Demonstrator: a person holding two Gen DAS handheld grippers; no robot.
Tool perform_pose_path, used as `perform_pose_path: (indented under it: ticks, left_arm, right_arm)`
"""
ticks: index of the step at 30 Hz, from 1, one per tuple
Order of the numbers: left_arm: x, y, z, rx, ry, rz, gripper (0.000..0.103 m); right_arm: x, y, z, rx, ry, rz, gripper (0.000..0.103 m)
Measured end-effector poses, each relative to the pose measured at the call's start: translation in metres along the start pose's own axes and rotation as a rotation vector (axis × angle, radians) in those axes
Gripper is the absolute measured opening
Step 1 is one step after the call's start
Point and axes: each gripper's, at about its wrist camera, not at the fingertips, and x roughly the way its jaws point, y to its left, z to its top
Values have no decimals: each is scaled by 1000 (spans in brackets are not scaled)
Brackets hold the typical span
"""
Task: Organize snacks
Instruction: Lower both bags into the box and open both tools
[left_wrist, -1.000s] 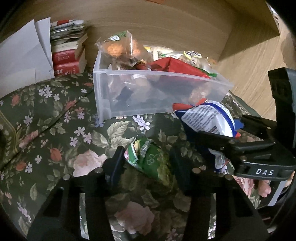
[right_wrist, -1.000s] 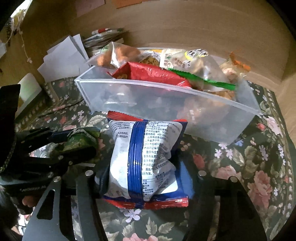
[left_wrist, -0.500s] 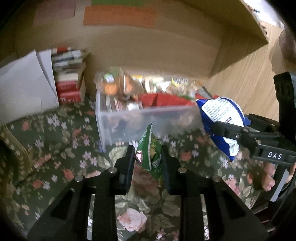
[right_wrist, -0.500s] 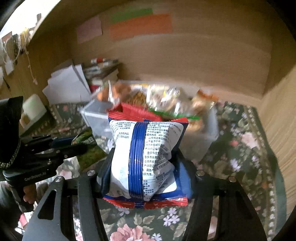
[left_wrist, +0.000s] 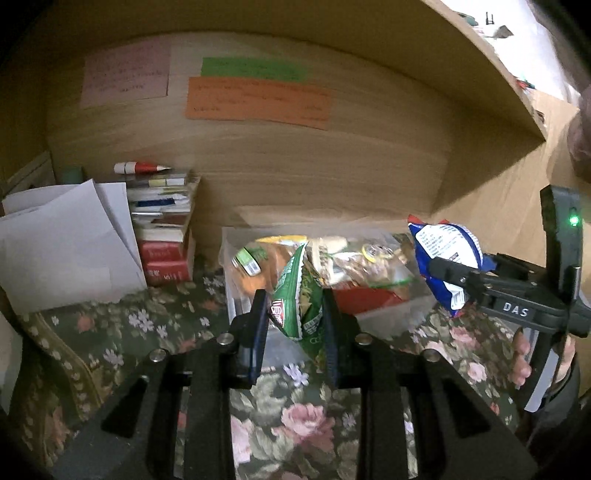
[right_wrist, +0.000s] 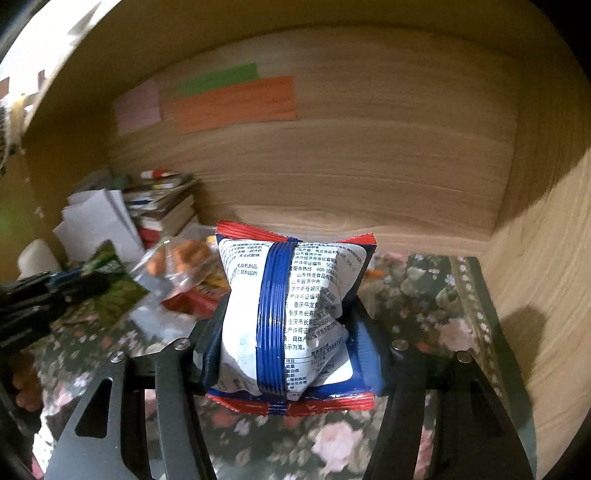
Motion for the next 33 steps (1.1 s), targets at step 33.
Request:
perform_pose_path:
  ticks: [33]
  left_arm:
    - [36, 16, 8, -15, 17, 62, 57]
  right_arm:
    - [26, 7, 15, -61, 22, -38, 78]
